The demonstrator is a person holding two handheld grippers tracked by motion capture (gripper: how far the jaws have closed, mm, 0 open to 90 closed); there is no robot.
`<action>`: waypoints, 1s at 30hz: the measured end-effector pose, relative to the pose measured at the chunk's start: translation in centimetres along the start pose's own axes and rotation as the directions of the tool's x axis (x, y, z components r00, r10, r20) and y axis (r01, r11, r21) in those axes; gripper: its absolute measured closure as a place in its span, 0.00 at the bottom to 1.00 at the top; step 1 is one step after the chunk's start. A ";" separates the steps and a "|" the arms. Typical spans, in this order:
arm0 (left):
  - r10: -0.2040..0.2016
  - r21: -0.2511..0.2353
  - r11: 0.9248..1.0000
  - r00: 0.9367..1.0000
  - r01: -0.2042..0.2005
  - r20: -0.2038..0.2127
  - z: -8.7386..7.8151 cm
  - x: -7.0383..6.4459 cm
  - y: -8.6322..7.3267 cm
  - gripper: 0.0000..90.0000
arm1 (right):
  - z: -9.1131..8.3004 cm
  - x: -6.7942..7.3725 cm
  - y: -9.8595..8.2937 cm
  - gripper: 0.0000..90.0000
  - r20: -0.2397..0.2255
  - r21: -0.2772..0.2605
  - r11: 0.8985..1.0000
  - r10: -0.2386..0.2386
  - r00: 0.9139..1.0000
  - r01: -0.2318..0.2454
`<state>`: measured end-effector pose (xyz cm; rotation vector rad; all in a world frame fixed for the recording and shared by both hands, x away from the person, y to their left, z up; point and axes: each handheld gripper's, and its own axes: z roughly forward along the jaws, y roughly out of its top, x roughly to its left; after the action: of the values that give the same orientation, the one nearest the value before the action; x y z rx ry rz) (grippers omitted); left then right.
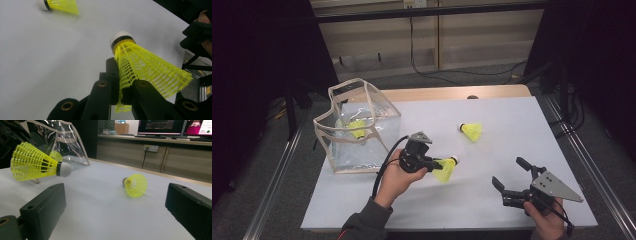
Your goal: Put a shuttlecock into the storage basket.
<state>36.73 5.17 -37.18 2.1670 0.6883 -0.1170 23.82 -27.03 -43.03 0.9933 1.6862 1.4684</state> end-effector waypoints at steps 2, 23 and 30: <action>-0.003 -0.002 1.000 1.000 0.003 -0.003 -0.2 0.2 0.0 0.98 | 0.0 0.0 0.0 0.03 0.001 0.002 1.000 -0.002 1.000 0.002; -0.029 -0.012 1.000 0.999 0.029 -0.015 -1.6 1.0 0.1 0.98 | 0.0 0.0 0.0 0.03 -0.001 0.000 1.000 -0.003 1.000 0.003; -0.033 -0.018 0.999 0.999 0.032 -0.023 -2.1 1.2 0.2 0.98 | -0.1 0.0 0.0 0.03 0.000 0.000 1.000 -0.004 1.000 0.004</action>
<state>37.54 7.18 -36.12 2.1437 0.7351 -0.1027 23.74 -27.06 -43.00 0.9891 1.6865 1.4656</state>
